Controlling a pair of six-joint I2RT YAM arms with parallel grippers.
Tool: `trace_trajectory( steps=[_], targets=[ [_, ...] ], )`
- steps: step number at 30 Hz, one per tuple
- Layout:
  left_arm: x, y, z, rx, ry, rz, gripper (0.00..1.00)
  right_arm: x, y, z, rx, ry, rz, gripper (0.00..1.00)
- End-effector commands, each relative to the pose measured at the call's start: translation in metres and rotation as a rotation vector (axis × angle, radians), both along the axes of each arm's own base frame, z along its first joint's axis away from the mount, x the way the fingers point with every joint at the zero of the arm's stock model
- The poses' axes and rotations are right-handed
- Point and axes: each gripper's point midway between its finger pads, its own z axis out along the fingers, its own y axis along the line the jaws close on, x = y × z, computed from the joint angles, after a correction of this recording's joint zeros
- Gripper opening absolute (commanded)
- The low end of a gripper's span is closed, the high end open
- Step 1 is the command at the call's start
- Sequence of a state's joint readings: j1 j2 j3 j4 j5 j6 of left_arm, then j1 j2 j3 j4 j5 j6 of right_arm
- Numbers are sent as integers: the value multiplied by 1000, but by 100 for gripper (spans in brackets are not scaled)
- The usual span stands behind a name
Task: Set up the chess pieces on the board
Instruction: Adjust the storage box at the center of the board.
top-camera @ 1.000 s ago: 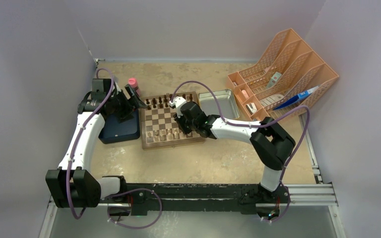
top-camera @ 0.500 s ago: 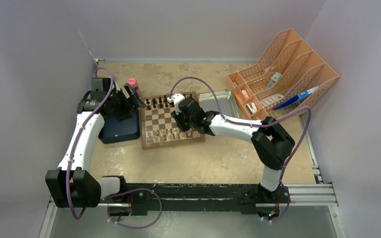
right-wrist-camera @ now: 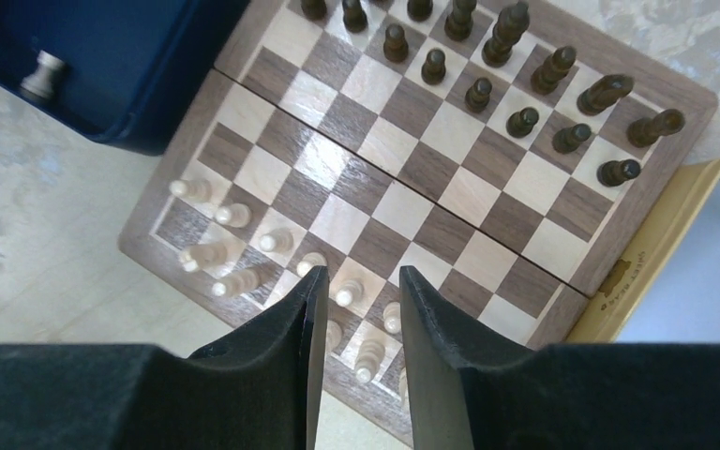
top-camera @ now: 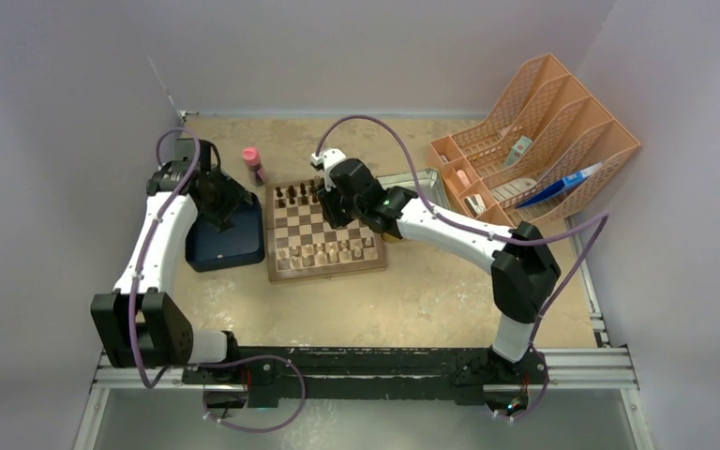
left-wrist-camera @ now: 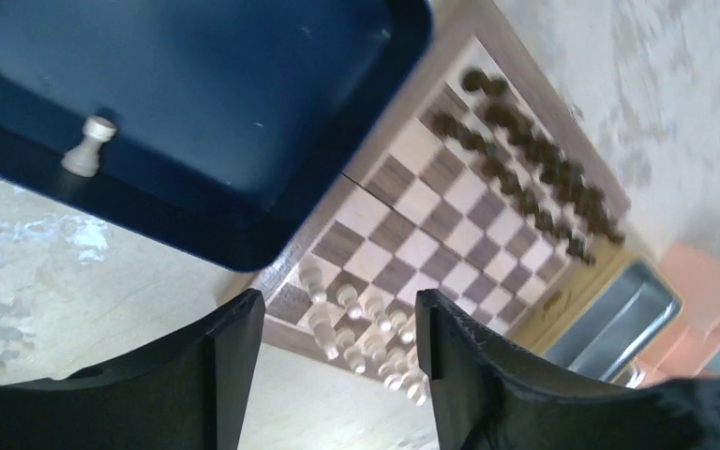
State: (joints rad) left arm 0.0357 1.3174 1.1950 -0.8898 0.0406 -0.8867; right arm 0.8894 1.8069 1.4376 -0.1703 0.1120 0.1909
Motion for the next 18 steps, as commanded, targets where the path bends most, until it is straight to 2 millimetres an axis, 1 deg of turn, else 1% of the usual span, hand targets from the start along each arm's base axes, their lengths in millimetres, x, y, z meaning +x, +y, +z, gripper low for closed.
trace_trajectory(
  steps=[1, 3, 5, 7, 8, 11, 12, 13, 14, 17, 18],
  targets=[
    [0, 33, -7, -7, 132, 332, 56, -2, 1, 98, 180, -75, -51, 36],
    [-10, 36, -22, -40, 225, 428, 50, -7, -2, 112, 216, -71, -56, 35],
    [-19, 38, -35, -76, 313, 518, 47, -12, -8, 124, 252, -81, -69, 35],
    [-23, 38, -44, -97, 377, 584, 45, -15, -12, 136, 285, -98, -78, 34],
    [-24, 37, -47, -102, 406, 609, 45, -16, -15, 142, 298, -108, -79, 34],
    [-16, 39, -58, -104, 440, 635, 45, -19, -19, 153, 322, -128, -82, 34],
    [-14, 42, -62, -91, 451, 639, 45, -19, -19, 155, 327, -131, -81, 33],
    [-17, 46, -67, -65, 486, 651, 45, -19, -20, 157, 327, -136, -80, 33],
    [-22, 50, -68, -39, 521, 680, 45, -20, -20, 157, 325, -139, -75, 33],
    [-47, 64, -61, 53, 651, 788, 45, -23, -20, 157, 311, -135, -49, 33],
    [-48, 67, -58, 51, 657, 782, 45, -22, -20, 158, 307, -142, -49, 34]
  ],
)
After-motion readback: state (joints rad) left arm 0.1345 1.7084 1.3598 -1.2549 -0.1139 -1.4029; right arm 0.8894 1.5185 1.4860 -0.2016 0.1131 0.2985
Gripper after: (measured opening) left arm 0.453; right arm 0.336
